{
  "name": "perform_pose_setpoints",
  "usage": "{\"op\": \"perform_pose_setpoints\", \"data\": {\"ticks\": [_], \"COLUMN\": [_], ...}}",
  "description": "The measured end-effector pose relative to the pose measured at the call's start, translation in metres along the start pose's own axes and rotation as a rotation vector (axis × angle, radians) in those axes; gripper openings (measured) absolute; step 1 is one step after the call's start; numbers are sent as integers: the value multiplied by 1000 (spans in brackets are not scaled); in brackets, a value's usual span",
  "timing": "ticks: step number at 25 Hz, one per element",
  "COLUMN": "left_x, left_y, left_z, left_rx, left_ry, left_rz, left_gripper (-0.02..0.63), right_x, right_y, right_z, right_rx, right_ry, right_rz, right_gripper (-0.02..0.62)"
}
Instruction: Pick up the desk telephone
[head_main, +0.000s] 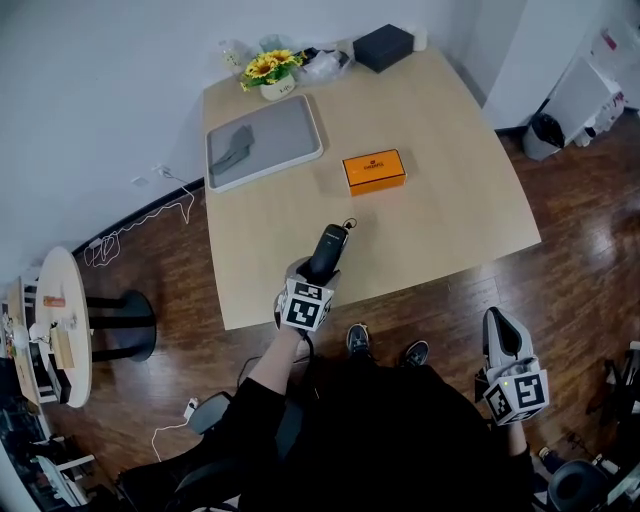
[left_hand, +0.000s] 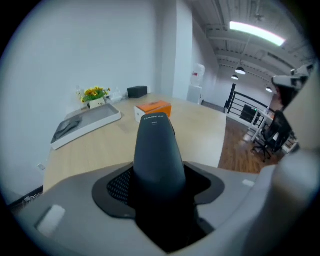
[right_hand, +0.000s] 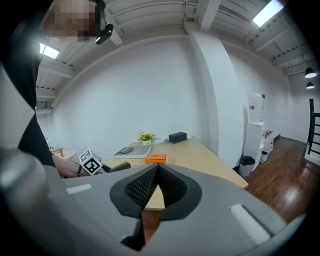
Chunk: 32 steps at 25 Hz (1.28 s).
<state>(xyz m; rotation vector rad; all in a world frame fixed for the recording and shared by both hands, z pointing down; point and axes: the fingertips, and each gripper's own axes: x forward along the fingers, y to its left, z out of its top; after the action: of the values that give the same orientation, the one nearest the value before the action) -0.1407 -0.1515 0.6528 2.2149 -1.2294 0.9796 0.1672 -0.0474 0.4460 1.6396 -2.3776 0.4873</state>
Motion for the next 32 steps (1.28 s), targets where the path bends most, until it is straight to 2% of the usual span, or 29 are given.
{"op": "perform_pose_setpoints", "data": {"ticks": [6,10,14,17,25,32], "left_x": [-104,-164,-196,-204,-213,-224], "left_y": [-48,-83,-105,-110,-116,-116], "left_z": [91,129,138,135,134,148], "left_rx": [67,104,139,135,125,103], "left_ry": [-303,-420,-456,-462,-485,-558], "left_rz": [18,17,23,32,49,54], "left_gripper": [267,267,267,267,267,267], "right_x": [8,10,7,2,-14,-23], "right_y": [5,3,-1,-5,-17,-23], "right_z": [21,44,61,67,66,67], "right_rx": [-14,-8,11,17,19,15], "right_ry": [-74,-141,-202,-229,-234,-235], "right_rz": [64,97,122,126,94,63], "right_gripper": [0,0,0,0,0,0]}}
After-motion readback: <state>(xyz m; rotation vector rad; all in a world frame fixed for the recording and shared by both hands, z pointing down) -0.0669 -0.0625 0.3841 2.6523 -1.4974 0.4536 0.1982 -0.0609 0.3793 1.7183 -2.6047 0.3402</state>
